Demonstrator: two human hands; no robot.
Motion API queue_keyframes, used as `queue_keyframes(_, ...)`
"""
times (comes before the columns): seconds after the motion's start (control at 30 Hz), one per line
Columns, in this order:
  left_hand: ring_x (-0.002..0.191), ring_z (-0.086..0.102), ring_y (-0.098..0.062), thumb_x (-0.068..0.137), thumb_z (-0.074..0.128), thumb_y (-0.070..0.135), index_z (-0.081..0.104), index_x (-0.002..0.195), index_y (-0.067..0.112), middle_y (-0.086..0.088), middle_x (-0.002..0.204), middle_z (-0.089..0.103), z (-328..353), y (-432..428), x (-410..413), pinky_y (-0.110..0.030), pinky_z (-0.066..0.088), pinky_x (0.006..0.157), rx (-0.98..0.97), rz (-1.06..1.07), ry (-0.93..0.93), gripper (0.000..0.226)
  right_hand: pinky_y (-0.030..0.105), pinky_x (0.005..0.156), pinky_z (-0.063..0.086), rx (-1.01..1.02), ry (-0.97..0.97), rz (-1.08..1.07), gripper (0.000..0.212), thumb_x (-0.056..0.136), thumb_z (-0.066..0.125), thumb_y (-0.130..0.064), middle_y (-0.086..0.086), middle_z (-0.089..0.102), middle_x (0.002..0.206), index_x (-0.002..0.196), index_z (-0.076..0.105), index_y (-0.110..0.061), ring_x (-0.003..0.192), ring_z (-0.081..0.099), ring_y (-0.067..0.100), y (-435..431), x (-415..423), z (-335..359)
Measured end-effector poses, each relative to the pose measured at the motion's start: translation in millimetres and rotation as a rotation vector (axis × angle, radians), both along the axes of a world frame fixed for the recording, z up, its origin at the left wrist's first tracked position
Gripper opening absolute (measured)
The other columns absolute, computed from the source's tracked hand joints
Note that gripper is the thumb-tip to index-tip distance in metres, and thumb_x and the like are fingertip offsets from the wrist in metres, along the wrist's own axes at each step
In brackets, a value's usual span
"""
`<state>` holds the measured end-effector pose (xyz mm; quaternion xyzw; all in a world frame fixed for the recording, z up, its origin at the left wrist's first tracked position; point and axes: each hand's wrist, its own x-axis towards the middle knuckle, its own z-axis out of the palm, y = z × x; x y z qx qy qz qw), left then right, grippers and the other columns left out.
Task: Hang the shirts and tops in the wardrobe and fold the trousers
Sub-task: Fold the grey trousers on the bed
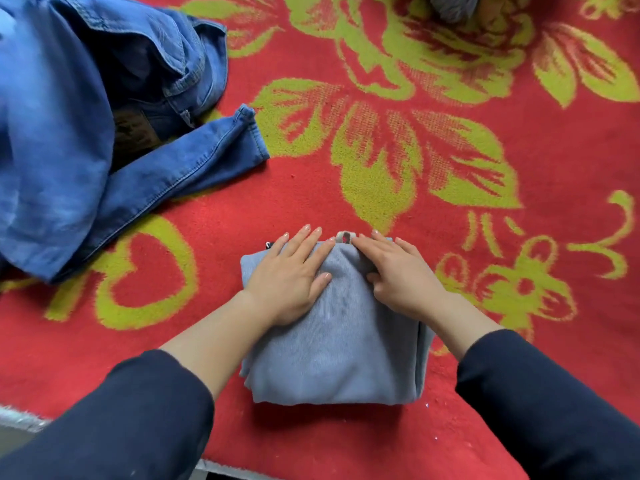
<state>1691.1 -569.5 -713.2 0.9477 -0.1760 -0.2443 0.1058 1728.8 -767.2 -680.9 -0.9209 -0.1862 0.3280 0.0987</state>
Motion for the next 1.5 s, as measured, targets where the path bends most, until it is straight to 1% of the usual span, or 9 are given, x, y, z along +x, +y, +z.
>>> queue_keyframes(0.13,0.147,0.004,-0.020,0.094,0.031,0.059,0.014,0.152,0.024,-0.001,0.160,0.011,-7,4,25,-0.039,0.008,0.120,-0.069,0.075,0.148,0.070,0.035,0.119,0.018,-0.040,0.151,-0.088,0.086,0.080,0.063,-0.016,0.001,0.013,0.161,0.153,0.018,-0.020,0.148,0.012,0.016,4,26,-8)
queue_keyframes(0.3,0.144,0.016,-0.021,0.087,0.048,0.053,0.018,0.151,0.019,0.001,0.159,0.016,-3,7,28,-0.043,0.019,0.117,-0.169,0.230,0.280,0.078,0.028,0.103,0.038,-0.088,0.263,-0.136,0.091,0.069,0.076,-0.020,0.005,0.046,0.145,0.148,0.033,-0.017,0.131,0.044,0.024,9,44,1)
queue_keyframes(0.5,0.112,0.046,-0.032,0.076,0.056,0.044,0.050,0.127,0.021,-0.009,0.127,0.052,25,-2,23,-0.046,0.029,0.091,0.001,0.258,0.385,0.056,0.034,0.076,0.054,-0.213,0.332,-0.111,0.053,0.055,0.079,-0.021,0.006,0.064,0.103,0.104,0.060,-0.018,0.092,0.059,0.026,25,33,4)
queue_keyframes(0.57,0.097,0.048,-0.029,0.070,0.060,0.044,0.057,0.101,0.022,-0.003,0.099,0.060,34,-2,11,-0.043,0.027,0.082,0.029,0.235,0.349,0.039,0.029,0.061,0.049,-0.258,0.284,-0.061,0.033,0.051,0.079,-0.025,0.004,0.064,0.082,0.079,0.062,-0.018,0.078,0.060,0.025,29,19,10)
queue_keyframes(0.67,0.087,0.039,-0.022,0.068,0.061,0.050,0.044,0.077,0.024,0.005,0.077,0.044,51,5,-31,-0.041,0.025,0.079,0.011,0.216,0.190,0.032,0.035,0.070,0.036,-0.217,0.102,0.083,0.033,0.052,0.077,-0.035,-0.002,0.057,0.081,0.073,0.056,-0.021,0.089,0.045,0.022,25,-14,22)
queue_keyframes(0.83,0.084,0.041,-0.014,0.060,0.045,0.058,0.043,0.084,0.026,0.011,0.079,0.045,83,48,-107,-0.036,0.025,0.081,-0.096,0.226,-0.050,0.040,0.044,0.092,0.022,0.037,-0.252,0.454,0.031,0.060,0.064,-0.047,-0.010,0.055,0.112,0.082,0.061,-0.026,0.123,0.036,0.024,38,-64,64)
queue_keyframes(1.0,0.070,0.047,-0.017,0.054,0.044,0.055,0.048,0.083,0.024,0.013,0.069,0.045,112,116,-193,-0.034,0.030,0.070,-0.162,0.448,-0.222,0.043,0.035,0.064,0.043,0.227,-0.310,0.675,0.029,0.059,0.061,-0.038,-0.006,0.055,0.069,0.073,0.038,-0.029,0.071,0.055,0.028,127,-99,109)
queue_keyframes(1.27,0.075,0.050,-0.020,0.053,0.055,0.049,0.052,0.087,0.020,0.007,0.075,0.053,138,249,-343,-0.027,0.034,0.060,0.016,0.733,-0.321,0.045,0.030,0.059,0.032,0.378,-0.296,0.872,0.038,0.056,0.038,-0.050,-0.005,0.056,0.071,0.077,0.054,-0.023,0.070,0.053,0.027,297,-214,119)
queue_keyframes(1.5,0.091,0.047,-0.019,0.057,0.070,0.042,0.051,0.094,0.020,0.005,0.087,0.052,122,363,-537,-0.030,0.039,0.065,0.009,1.052,-0.212,0.047,0.030,0.061,0.031,0.345,-0.290,1.170,0.031,0.058,0.062,-0.045,-0.003,0.062,0.073,0.078,0.058,-0.022,0.076,0.060,0.029,470,-375,103)
